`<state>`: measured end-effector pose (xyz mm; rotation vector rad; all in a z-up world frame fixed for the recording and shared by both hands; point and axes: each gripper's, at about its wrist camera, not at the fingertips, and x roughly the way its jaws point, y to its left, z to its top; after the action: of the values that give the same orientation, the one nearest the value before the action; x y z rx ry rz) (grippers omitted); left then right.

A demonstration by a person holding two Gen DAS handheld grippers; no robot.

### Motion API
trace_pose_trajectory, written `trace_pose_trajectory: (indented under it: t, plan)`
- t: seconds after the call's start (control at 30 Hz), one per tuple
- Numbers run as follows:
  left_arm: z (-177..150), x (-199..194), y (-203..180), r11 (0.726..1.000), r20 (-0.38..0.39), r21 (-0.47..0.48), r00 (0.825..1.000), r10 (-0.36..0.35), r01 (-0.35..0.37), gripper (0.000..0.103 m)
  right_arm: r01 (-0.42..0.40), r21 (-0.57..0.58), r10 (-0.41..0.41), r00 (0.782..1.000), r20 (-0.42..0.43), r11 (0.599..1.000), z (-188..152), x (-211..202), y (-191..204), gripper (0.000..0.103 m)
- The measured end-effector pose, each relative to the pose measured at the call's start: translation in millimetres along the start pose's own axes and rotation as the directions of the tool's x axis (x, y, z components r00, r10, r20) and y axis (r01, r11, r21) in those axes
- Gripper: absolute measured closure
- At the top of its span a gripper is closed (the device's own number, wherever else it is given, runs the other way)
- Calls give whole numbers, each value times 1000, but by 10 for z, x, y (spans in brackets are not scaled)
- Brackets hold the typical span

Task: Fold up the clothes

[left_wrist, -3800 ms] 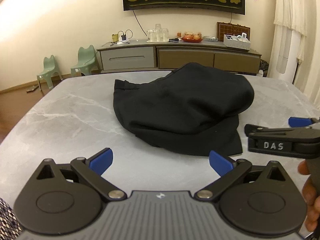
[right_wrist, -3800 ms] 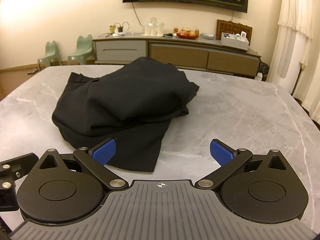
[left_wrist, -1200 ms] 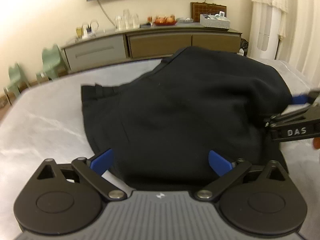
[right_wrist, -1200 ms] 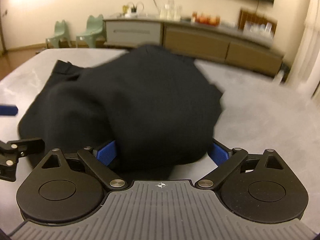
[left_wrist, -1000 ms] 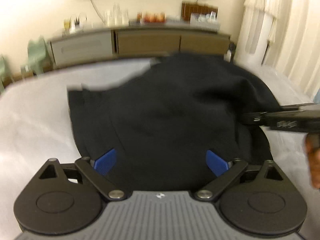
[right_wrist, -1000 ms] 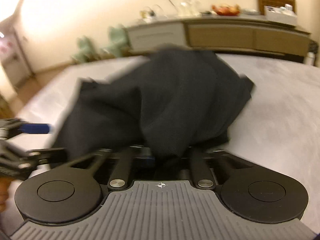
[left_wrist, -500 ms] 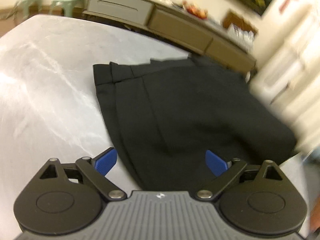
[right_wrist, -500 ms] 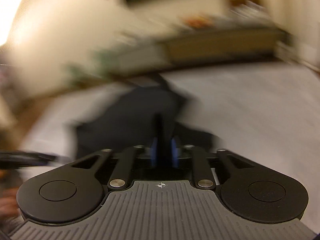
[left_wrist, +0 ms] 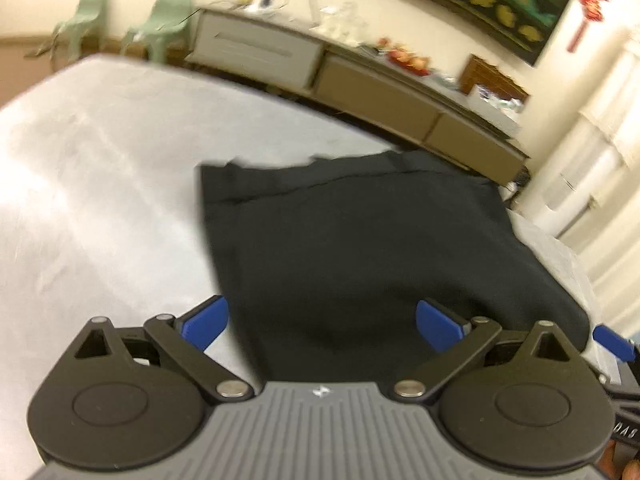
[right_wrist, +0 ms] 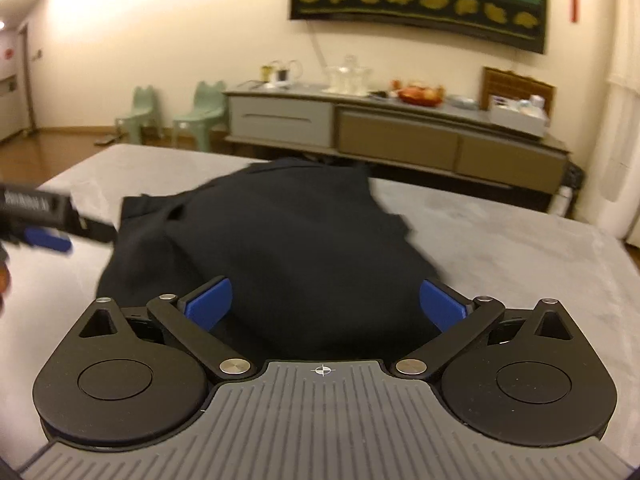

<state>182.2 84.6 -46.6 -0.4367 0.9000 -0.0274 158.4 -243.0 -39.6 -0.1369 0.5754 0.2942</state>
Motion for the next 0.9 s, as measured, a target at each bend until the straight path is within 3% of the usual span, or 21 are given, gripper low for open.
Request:
trace_pose_trajectory:
  t: [0.03,0.1,0.13,0.17,0.2,0.3,0.37,0.47,0.53,0.6,0.63,0.7,0.77,0.83,0.9]
  plan:
    - [5,36,70,1000,-6,-25,1000,10,-11,4,0,0,0,1000,-22,1000,19,109,68,5]
    - [107,50,224,996,-19,-83,999,-47,45,4,16,5,-16,995,-104,1000,0,323,180,40]
    - [155,24,300,993,-12,-101,998,-55,54,4,26,25,-22,989,-147,999,-17,427,201,89]
    - [195,-15,375,992,1,-113,999,-50,50,4,31,76,-17,984,-176,997,-17,487,171,100]
    - [233,-71,460,991,16,-127,999,-50,52,4,24,137,-4,989,-150,990,50,419,139,100]
    - [318,-308,703,982,62,-172,996,-63,73,4,-50,275,37,998,50,960,373,-107,157,100]
    - [336,-506,865,974,99,-210,993,-64,84,4,-196,180,171,975,143,964,504,-470,569,101]
    - [325,-808,1084,966,166,-245,985,-41,82,4,-382,-13,382,924,36,924,261,-597,1396,101]
    - [314,-955,1103,971,184,-218,981,-60,100,3,-406,-137,398,914,-78,904,-136,-506,1838,101]
    - [307,-952,1005,980,172,-149,979,-107,133,2,-364,-203,337,929,-155,909,-490,-366,2029,92]
    - [282,-938,928,983,155,-104,979,-131,149,1,-339,-202,308,936,-171,919,-598,-338,2017,76]
    - [197,-900,742,986,117,-9,979,-165,167,0,-326,-162,299,939,-169,931,-678,-406,1894,65]
    - [84,-839,526,983,90,83,981,-169,162,0,-343,-102,332,936,-113,934,-590,-603,1662,40]
    - [-41,-773,275,976,80,175,986,-149,133,0,-332,-33,330,943,-37,943,-510,-770,1350,27]
    - [-169,-721,38,964,95,249,988,-125,98,0,-312,42,310,950,41,949,-436,-924,1014,25]
